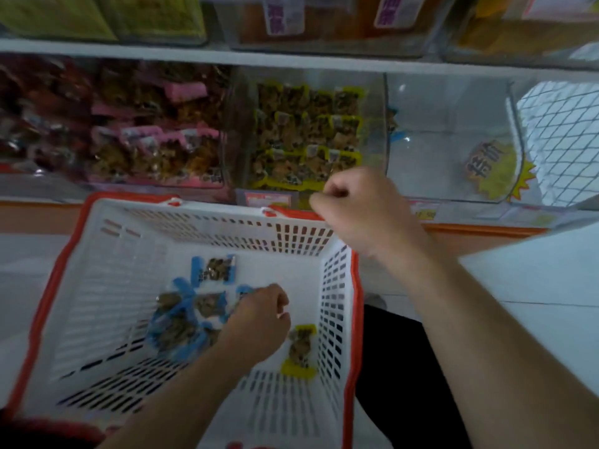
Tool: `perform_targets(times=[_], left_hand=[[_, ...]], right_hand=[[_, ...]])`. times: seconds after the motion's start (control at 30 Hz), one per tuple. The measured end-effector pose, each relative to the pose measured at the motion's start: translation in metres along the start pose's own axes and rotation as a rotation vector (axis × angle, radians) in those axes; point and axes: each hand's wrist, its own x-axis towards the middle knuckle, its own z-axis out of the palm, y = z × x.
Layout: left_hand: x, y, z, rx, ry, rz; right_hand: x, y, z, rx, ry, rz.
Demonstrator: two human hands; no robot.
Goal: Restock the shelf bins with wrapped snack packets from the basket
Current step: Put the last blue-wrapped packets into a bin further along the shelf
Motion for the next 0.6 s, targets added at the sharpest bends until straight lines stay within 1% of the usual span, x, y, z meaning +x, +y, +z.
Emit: perform_targets(times=[0.07,0.13,0.17,0.23,0.3,0.33,0.43,0.53,0.6], left_hand=[[0.002,-0.021,0.035,0.075,-0.141,-0.066],[0.004,-0.029,0.061,0.067,-0.23,-0.128],[0.007,-0.033,0.075,0.038,-0.27,-0.124],[0.021,-0.048,0.108,-0.018,-0.313,-0.131],[0.043,-0.075,0.151,-0.089,-0.312,-0.161],[0.045,-0.077,0.157,-0.128,-0.308,-0.169],[0.032,-0.051,0.126,-0.242,-0.29,-0.202],[0.027,-0.04,0.088,-0.305,-0.236,-0.18],[0.02,-0.04,0.05,-0.369,-0.245,-0.148]], right_hand=[[-0.014,-0.01,0.027,-0.062,-0.19,-0.064],[-0.026,-0.014,0.054,-0.11,-0.336,-0.118],[-0.03,-0.014,0.068,-0.125,-0.388,-0.135],[-0.034,-0.01,0.08,-0.14,-0.432,-0.148],[-0.033,-0.009,0.088,-0.172,-0.437,-0.136],[-0.03,-0.008,0.091,-0.185,-0.433,-0.123],[-0.017,-0.003,0.096,-0.222,-0.413,-0.075],[-0.003,-0.004,0.097,-0.257,-0.378,-0.04],[0.004,-0.004,0.096,-0.248,-0.348,-0.04]])
